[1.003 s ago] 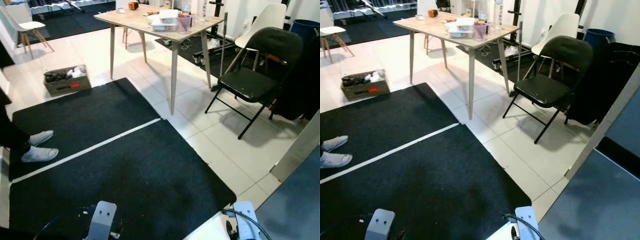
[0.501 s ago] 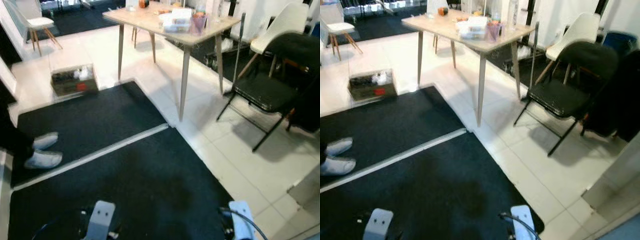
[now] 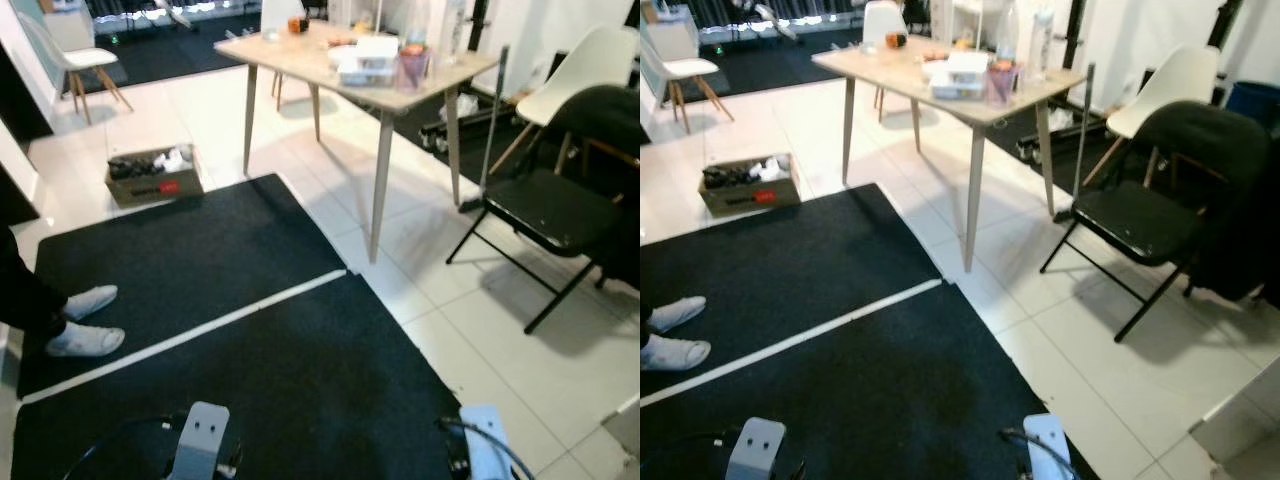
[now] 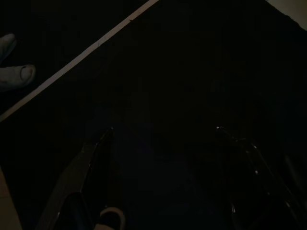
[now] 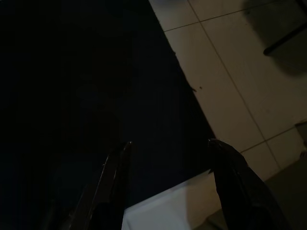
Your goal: Restocking fridge
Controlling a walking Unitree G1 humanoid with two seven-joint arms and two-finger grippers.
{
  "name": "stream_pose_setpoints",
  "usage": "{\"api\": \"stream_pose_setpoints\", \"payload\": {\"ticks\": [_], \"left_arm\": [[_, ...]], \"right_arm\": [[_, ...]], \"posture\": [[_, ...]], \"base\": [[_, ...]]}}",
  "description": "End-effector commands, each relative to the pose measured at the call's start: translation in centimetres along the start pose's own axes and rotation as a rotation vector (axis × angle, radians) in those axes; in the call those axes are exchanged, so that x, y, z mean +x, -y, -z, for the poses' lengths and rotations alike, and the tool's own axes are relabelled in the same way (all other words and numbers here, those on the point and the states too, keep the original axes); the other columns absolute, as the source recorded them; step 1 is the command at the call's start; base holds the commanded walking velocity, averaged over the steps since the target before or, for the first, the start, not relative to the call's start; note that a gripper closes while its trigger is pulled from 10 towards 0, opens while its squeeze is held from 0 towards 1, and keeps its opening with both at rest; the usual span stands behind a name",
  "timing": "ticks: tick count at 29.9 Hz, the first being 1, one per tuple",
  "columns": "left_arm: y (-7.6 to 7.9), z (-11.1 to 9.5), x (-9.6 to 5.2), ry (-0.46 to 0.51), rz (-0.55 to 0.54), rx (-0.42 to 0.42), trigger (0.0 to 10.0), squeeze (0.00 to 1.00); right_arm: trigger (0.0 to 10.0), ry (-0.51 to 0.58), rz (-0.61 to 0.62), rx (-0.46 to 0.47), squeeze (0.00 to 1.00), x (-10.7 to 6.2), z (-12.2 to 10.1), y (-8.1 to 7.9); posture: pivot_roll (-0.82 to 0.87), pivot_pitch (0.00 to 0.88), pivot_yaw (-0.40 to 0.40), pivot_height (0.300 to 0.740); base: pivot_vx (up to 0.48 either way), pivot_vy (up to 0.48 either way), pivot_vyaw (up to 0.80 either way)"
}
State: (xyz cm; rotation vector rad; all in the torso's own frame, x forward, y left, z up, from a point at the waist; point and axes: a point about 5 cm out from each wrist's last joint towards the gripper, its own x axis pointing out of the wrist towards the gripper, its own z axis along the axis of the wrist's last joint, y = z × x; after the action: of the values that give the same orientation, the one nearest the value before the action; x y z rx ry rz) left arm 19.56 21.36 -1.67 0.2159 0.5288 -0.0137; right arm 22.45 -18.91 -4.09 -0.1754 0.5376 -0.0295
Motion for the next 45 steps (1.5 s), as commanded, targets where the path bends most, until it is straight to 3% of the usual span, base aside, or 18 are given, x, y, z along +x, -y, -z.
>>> {"api": "stream_pose_setpoints", "payload": {"ticks": [1,45], "left_arm": [[0.15,0.43,-0.14,-0.017,0.007,0.006,10.0,0.0],[0.06,0.42,-0.06,-0.017,0.005,0.005,10.0,0.0]], "right_arm": [[10.0,-0.022,0.009,0.005,0.0,-0.22,0.58,0.18],[10.0,-0.018,0.004,0.002,0.0,-0.01,0.33,0.02]], "posture": [[-0.08,0.129,0.033,0.736],[-0.08,0.112,0.034,0.736]], "base": [[0.431,0.0,0.0],[0.407,0.0,0.0]]}}
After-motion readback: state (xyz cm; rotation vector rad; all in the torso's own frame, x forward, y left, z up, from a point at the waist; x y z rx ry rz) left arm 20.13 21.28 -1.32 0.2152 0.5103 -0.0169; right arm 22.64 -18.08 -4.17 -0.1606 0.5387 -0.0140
